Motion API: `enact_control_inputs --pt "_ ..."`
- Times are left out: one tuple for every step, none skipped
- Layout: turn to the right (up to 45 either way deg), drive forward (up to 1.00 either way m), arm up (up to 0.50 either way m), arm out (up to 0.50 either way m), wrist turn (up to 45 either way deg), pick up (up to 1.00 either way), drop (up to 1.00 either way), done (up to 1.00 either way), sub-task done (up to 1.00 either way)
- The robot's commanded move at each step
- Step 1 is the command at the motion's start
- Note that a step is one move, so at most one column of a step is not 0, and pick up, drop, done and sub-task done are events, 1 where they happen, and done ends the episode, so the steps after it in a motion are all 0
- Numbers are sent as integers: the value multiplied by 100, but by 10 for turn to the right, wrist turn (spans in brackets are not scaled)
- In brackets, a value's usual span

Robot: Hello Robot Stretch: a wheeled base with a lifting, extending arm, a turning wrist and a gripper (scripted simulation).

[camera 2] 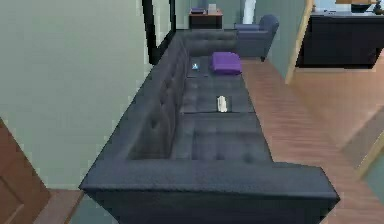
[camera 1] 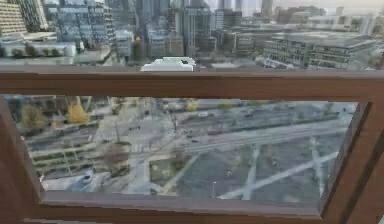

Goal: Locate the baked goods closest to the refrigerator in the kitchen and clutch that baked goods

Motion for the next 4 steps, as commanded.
enact_control_inputs --pt "-450 0 0 0 0 0 0 0 0" --pt "-450 0 0 0 0 0 0 0 0" --pt "-450 0 0 0 0 0 0 0 0" --pt "-390 0 0 0 0 0 0 0 0"
